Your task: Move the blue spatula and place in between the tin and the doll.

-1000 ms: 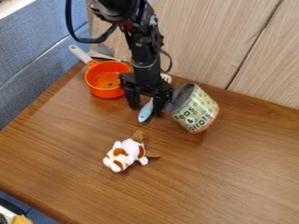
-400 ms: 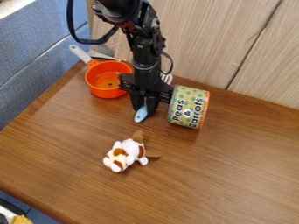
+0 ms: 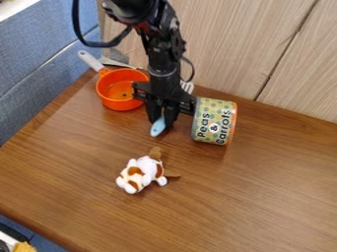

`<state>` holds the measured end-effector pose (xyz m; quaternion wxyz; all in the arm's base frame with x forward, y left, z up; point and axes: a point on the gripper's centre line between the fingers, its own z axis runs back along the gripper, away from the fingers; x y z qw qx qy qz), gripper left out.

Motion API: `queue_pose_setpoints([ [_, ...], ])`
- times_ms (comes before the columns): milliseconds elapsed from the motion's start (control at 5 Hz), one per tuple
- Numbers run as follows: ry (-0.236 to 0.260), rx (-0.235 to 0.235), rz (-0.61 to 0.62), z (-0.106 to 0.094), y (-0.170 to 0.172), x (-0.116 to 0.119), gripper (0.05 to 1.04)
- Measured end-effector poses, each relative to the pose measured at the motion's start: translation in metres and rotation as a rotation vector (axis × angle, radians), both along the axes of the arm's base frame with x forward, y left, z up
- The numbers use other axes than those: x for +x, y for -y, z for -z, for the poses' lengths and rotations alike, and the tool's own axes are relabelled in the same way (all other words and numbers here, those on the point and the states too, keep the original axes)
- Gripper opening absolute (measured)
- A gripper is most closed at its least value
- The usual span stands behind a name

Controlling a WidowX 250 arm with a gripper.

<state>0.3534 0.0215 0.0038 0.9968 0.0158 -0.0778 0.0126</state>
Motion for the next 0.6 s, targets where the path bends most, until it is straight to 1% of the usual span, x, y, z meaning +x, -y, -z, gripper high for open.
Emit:
queue_pose_setpoints([
  [200,0.048,0.024,-0.005,-0.027,-0.003,0.003,0.324],
  [400,0.082,0.039,-0.016,-0.054,-0.002,-0.001,0.324],
  [600,0.077,0.055,-0.013,-0.075,0.004,-0.022,0.324],
])
